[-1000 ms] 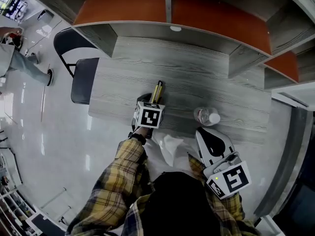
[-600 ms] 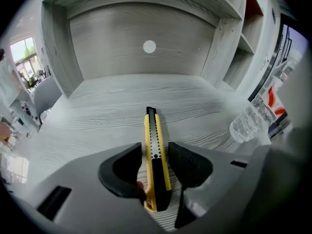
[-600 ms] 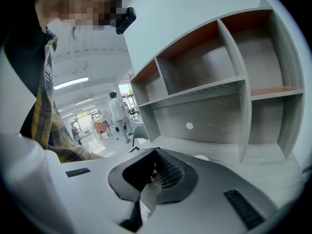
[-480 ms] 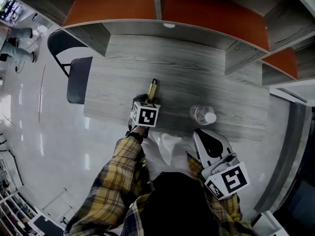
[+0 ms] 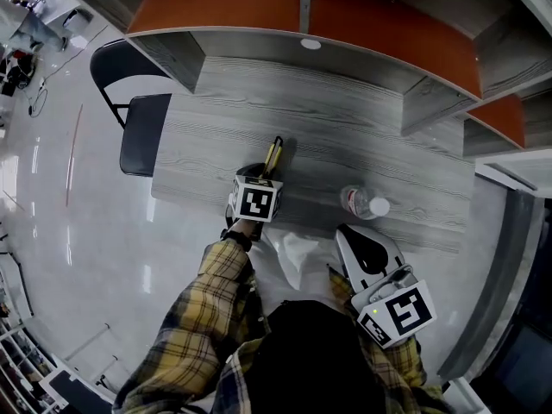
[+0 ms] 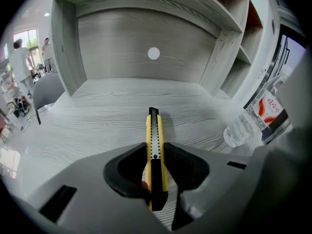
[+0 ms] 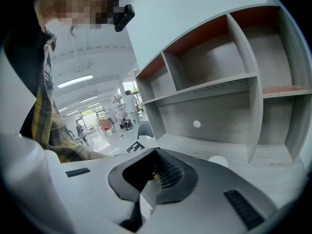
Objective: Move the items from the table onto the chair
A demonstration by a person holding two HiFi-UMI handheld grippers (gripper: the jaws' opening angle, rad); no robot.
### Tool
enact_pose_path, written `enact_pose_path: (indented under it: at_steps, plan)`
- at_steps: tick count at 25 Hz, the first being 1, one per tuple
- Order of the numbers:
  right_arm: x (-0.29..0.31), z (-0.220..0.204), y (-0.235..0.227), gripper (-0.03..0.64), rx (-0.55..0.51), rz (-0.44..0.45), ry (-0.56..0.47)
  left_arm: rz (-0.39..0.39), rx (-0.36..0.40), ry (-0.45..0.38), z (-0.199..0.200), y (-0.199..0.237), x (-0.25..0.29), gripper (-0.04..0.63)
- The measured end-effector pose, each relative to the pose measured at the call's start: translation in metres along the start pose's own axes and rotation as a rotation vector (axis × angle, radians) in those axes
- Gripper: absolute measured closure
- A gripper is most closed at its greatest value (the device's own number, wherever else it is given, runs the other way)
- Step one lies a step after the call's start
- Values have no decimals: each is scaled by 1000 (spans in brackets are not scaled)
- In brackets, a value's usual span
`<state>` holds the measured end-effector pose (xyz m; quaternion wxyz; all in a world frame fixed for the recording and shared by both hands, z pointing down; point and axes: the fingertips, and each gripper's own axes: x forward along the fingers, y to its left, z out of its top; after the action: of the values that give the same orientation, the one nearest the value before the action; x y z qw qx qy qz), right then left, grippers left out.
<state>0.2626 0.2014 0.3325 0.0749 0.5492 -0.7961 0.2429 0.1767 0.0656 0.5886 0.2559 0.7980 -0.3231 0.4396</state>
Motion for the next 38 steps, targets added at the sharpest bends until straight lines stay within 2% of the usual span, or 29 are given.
enact_pose_path:
  at_steps: [4, 9, 14, 20, 25, 29, 33, 38]
  plan:
    - [18, 3, 10, 600, -13, 44, 12, -10, -49, -62, 12, 15, -19, 480]
    - [48, 19, 38, 600, -48, 116, 20, -5, -147, -146, 27, 59, -66, 480]
    - [92, 30, 68, 600, -80, 156, 28, 27, -211, -202, 28, 129, -104, 480]
    - [164, 45, 113, 600, -92, 163, 32, 67, -246, -237, 26, 240, -147, 480]
    - [230, 42, 155, 600, -47, 119, 47, 87, -241, -218, 12, 333, -164, 480]
    - [289, 28, 177, 600, -9, 102, 79, 105, -222, -164, -7, 407, -146, 480]
    - [339, 17, 193, 600, -2, 90, 136, 109, -225, -80, -45, 456, -120, 480]
    - [409, 1, 195, 600, 23, 94, 182, 99, -257, -10, -85, 497, -56, 480]
